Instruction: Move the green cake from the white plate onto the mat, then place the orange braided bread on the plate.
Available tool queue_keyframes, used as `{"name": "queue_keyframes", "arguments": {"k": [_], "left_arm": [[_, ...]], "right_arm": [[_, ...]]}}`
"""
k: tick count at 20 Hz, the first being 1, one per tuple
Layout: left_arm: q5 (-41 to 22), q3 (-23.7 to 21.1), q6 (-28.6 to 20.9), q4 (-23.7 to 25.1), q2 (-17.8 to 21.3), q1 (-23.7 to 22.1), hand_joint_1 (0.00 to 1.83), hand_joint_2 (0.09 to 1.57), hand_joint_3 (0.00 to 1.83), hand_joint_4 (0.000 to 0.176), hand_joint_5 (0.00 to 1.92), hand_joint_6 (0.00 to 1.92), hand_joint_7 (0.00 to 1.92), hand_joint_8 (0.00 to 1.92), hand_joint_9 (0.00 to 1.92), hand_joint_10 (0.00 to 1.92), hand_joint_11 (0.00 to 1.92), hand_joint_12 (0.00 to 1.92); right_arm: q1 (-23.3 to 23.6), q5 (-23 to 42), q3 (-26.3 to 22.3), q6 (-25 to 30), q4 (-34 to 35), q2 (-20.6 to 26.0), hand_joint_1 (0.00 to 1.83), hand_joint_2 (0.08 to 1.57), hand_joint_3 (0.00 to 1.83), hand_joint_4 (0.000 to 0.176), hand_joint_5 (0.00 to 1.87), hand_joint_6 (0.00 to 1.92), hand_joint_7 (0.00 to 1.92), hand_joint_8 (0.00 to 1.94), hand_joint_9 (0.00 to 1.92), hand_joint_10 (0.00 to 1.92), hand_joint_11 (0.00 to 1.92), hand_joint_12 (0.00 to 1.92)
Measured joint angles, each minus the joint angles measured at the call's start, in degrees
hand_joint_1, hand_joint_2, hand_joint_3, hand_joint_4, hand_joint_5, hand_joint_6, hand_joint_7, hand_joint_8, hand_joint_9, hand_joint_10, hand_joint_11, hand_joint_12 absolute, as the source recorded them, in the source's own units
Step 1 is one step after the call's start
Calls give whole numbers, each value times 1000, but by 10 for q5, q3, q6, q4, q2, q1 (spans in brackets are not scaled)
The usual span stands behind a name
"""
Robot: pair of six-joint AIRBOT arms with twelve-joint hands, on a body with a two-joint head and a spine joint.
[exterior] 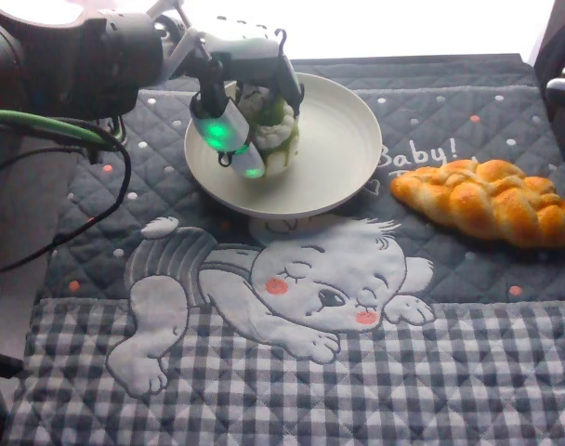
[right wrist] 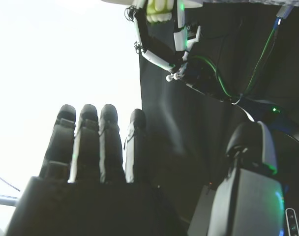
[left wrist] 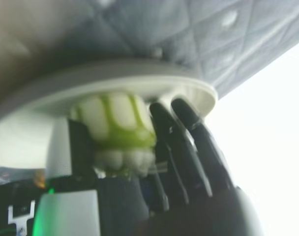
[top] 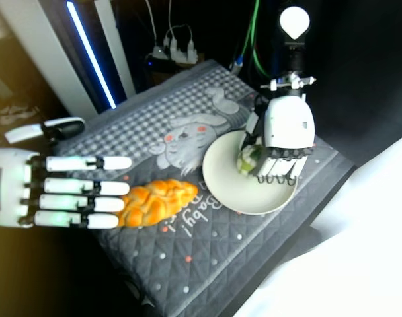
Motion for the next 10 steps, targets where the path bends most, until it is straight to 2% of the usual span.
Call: {"name": "queue_keyframes", "arguments": {"k": [1,2,3,5,7,8,10], "left_arm": [[-5,0,17,-28,1,0,1214,1157,4,0,991,989,801,1238,817,548,543,993],[-14,0,21,-49,4,-1,1217,1144,1,0,1024,920,827,1219,903,392,580,982],[-26,0,21,-66,9,-3,1228,1127,0,0,1076,804,855,1205,927,336,590,984],[-64,-5,12,-97,27,-12,1225,1117,0,0,1061,856,897,1115,984,192,609,924],[-89,-37,5,-85,57,-21,1228,1118,1,0,1072,839,876,1149,1027,137,625,980],[-103,-65,1,-64,78,-27,1227,1116,0,0,1068,831,891,1139,1041,123,605,1021],[-128,-113,-1,-55,111,-30,1218,1138,2,0,1012,1000,848,1127,1007,80,629,1030]], "right_arm": [[0,0,0,0,-1,-1,628,743,0,81,314,6,205,3,134,17,25,13],[0,0,-1,0,-1,-1,634,742,0,79,312,4,204,3,144,19,41,22],[0,0,-1,0,-1,-1,635,742,0,64,312,3,215,6,157,22,59,32],[0,0,-1,0,-1,-1,623,757,5,44,298,0,210,3,162,21,60,37],[0,0,-1,0,-1,-1,621,756,4,49,301,3,221,6,167,19,78,52],[0,0,-1,0,0,-1,612,757,0,50,303,0,230,1,178,4,15,251],[0,0,-1,0,-1,-1,613,750,0,68,302,0,227,0,178,0,0,345]]}}
